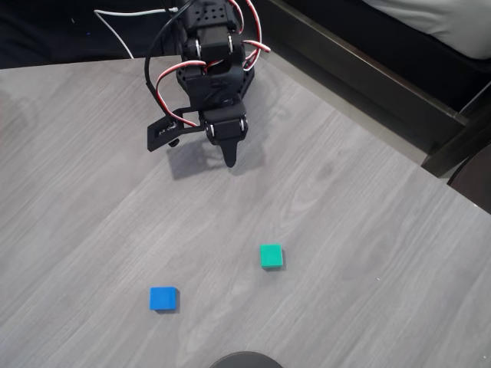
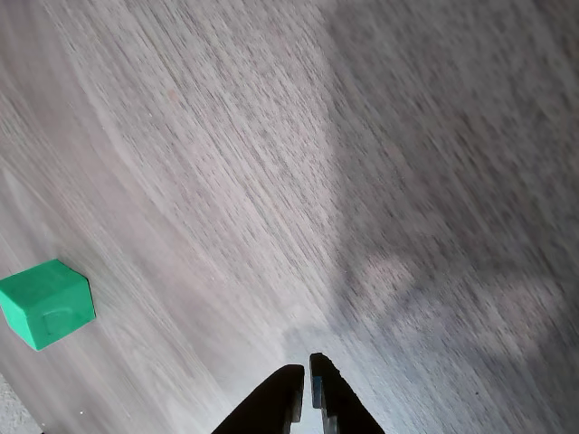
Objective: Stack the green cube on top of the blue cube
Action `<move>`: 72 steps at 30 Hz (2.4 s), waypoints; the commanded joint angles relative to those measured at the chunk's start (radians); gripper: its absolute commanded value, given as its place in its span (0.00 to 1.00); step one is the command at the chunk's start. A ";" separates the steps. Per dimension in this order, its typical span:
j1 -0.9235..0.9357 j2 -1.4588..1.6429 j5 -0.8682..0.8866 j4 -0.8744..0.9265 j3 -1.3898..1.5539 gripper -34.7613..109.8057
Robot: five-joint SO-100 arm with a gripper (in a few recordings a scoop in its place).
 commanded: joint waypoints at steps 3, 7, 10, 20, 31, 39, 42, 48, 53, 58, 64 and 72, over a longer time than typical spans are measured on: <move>-0.002 0.023 -0.006 0.011 0.002 0.24; -0.002 0.023 -0.006 0.011 0.002 0.24; -0.002 0.023 -0.006 0.011 0.002 0.24; -0.023 0.023 -0.008 0.011 0.002 0.24; -0.077 -0.552 -0.023 -0.074 -0.644 0.24; -0.141 -1.399 0.150 0.143 -1.565 0.30; -0.150 -1.505 0.181 0.118 -1.621 0.37; -0.170 -1.672 0.225 0.126 -1.635 0.37; -0.160 -1.756 0.232 0.129 -1.634 0.38; -0.150 -1.833 0.235 0.095 -1.641 0.38; -0.147 -1.894 0.236 0.037 -1.643 0.38; -0.124 -1.957 0.230 -0.003 -1.643 0.38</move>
